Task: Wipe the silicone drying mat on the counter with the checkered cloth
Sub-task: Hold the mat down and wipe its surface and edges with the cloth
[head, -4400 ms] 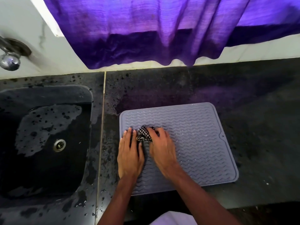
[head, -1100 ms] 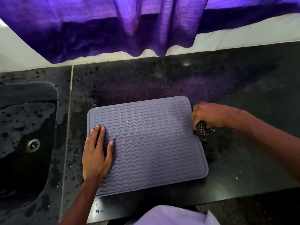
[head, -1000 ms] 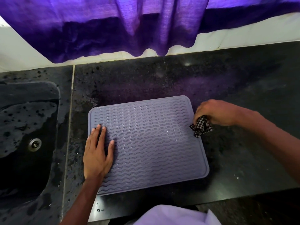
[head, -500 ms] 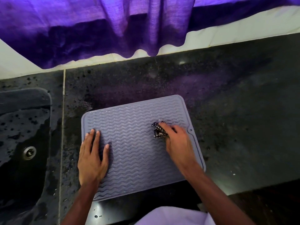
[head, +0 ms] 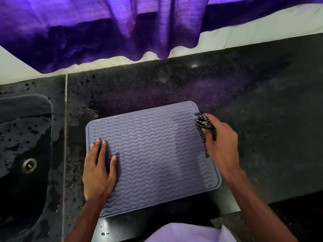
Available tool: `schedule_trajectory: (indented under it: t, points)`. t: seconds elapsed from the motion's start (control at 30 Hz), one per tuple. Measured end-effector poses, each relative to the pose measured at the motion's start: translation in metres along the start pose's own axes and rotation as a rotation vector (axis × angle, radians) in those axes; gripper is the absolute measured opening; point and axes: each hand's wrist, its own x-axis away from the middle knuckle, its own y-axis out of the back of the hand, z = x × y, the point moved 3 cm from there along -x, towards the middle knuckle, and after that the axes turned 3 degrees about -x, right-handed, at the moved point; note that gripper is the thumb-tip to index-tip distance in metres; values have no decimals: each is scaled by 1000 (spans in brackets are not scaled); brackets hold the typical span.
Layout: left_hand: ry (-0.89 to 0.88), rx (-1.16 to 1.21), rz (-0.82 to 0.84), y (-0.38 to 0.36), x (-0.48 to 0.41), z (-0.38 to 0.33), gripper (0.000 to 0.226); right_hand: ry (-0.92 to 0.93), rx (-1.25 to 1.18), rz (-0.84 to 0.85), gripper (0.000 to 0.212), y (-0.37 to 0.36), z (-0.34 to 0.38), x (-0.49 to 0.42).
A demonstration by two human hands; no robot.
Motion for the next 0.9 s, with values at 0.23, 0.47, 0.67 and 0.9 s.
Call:
schedule_trajectory:
  t: [0.23,0.47,0.67,0.9]
  points:
    - [-7,7,-13,1,0,-1,63,65,-85,205,51,-57,40,30]
    - [-7,7,-13,1,0,0,64,-74,-12,49,53,-31,-9,10]
    - [-6,-3,-3,0,-1,-1,63,-75,55,-123,51,7,-26,-8]
    - [10,7,11,2,0,-1,64,278,70,14,58,-14,21,-8]
